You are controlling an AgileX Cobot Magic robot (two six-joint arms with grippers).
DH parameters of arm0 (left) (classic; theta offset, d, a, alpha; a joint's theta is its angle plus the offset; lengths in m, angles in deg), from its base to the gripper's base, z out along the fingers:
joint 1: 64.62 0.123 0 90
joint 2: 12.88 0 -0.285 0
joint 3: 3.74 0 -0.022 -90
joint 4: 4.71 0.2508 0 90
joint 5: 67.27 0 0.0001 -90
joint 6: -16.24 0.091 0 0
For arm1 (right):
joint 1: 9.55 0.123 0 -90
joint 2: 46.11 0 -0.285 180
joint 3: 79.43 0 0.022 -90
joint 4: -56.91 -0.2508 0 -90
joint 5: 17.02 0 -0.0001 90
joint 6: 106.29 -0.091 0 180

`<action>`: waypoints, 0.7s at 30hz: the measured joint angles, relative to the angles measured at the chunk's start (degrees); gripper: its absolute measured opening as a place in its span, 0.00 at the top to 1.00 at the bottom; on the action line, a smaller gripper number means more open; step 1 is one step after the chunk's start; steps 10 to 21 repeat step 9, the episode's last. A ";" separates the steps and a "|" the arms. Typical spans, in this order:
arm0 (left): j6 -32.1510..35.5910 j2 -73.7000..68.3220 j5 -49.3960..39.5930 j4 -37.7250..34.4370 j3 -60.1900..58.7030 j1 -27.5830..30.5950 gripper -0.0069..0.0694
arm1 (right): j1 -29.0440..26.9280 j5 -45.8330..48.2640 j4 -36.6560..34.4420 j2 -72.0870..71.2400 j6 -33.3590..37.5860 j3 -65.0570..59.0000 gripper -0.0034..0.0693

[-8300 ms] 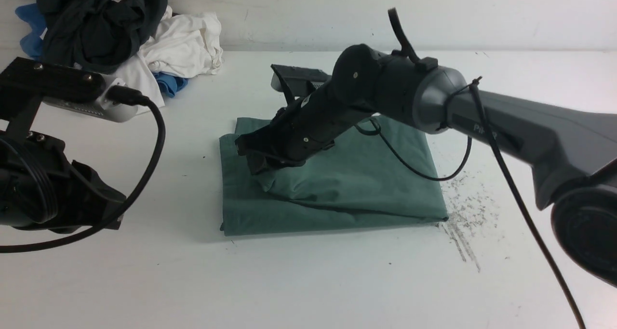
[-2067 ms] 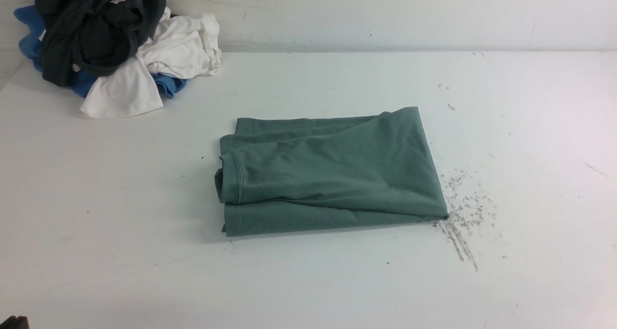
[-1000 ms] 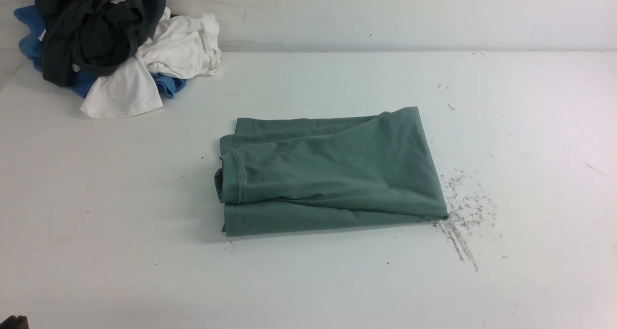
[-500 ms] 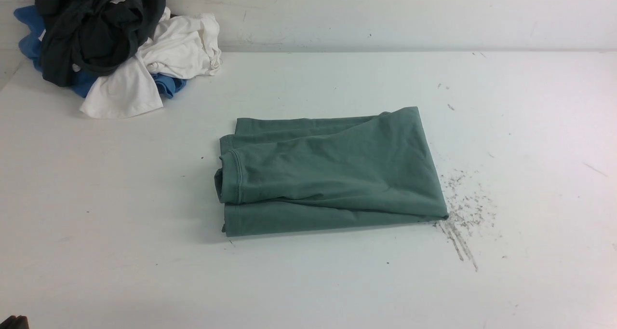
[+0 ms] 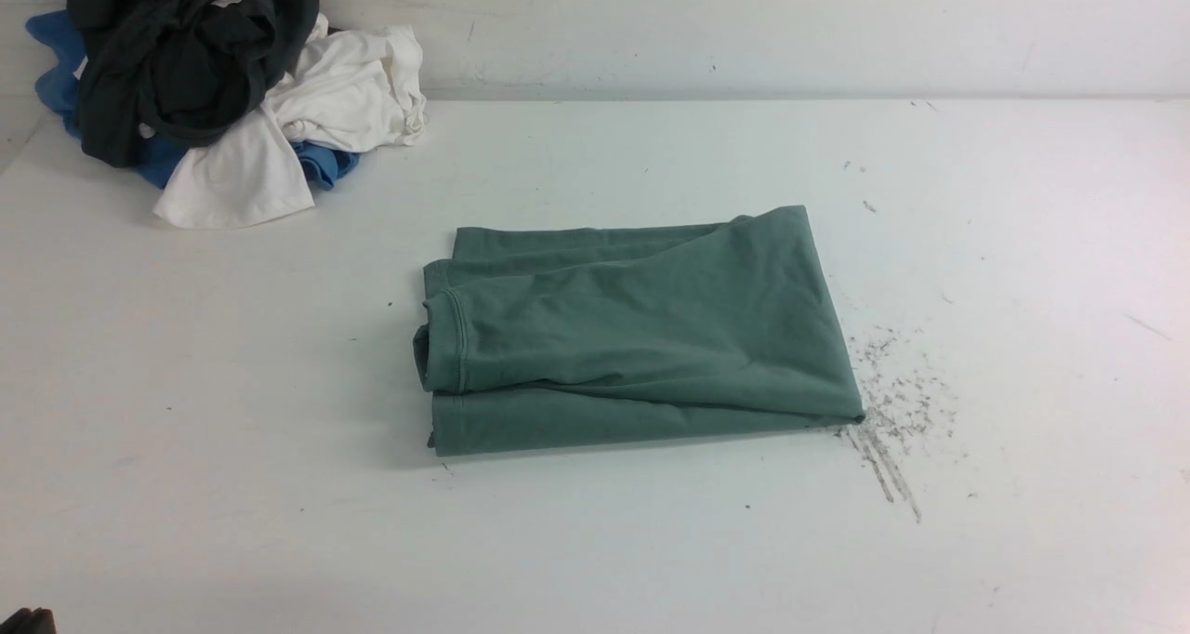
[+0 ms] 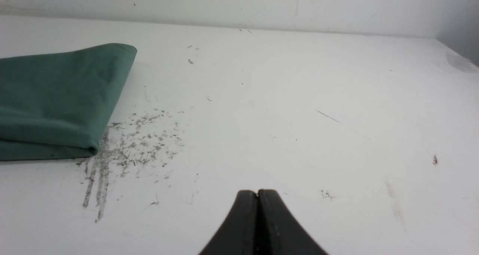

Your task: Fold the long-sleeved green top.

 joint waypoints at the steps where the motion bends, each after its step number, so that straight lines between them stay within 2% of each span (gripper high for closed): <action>1: 0.00 0.00 0.00 0.00 0.00 -0.19 0.92 | 0.00 0.00 0.00 0.00 0.00 0.00 0.97; 21: 0.00 0.00 0.00 0.00 0.00 -1.71 0.92 | 0.00 0.00 0.00 0.00 0.00 0.00 0.97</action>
